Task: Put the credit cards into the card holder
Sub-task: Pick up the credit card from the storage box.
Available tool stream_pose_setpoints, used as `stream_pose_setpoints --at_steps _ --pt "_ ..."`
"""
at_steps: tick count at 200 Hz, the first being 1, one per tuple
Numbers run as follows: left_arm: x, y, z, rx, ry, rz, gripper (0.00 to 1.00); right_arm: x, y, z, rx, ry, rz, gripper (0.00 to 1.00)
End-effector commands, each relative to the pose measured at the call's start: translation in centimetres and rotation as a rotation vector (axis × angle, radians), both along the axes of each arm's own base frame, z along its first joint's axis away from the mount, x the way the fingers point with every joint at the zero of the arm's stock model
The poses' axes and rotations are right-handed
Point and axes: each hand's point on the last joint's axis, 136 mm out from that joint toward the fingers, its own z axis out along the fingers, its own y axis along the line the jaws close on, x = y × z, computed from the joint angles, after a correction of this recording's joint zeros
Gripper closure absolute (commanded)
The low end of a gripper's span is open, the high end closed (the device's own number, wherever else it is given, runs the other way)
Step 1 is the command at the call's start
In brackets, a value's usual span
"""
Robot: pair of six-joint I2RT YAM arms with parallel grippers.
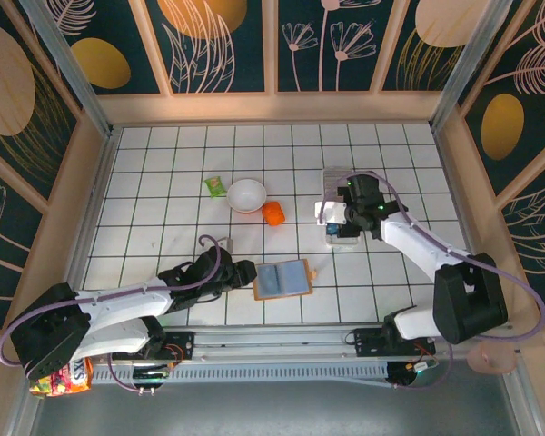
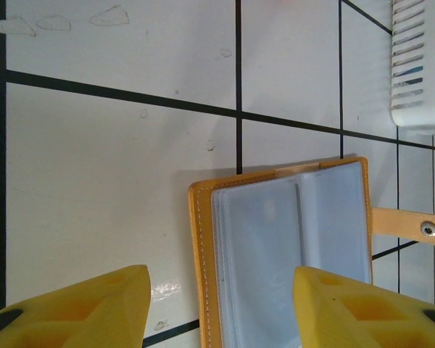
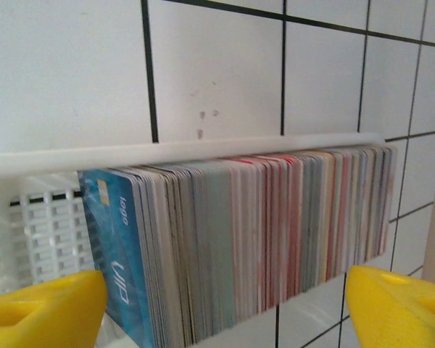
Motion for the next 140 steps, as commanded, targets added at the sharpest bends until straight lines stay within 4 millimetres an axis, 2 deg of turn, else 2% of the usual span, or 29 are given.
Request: stream_pose_setpoints --at_steps 1,47,140 --pt "0.1 -0.7 0.8 -0.025 -0.016 -0.024 0.46 0.6 0.1 -1.1 -0.038 -0.029 0.023 0.14" --pt "0.0 -0.6 1.0 -0.021 -0.018 -0.024 0.45 2.8 -0.3 -1.7 -0.069 -0.11 -0.021 0.14" --pt "-0.1 0.0 0.6 -0.025 -0.017 -0.002 0.45 3.9 -0.6 -2.0 -0.096 -0.167 -0.032 0.16"
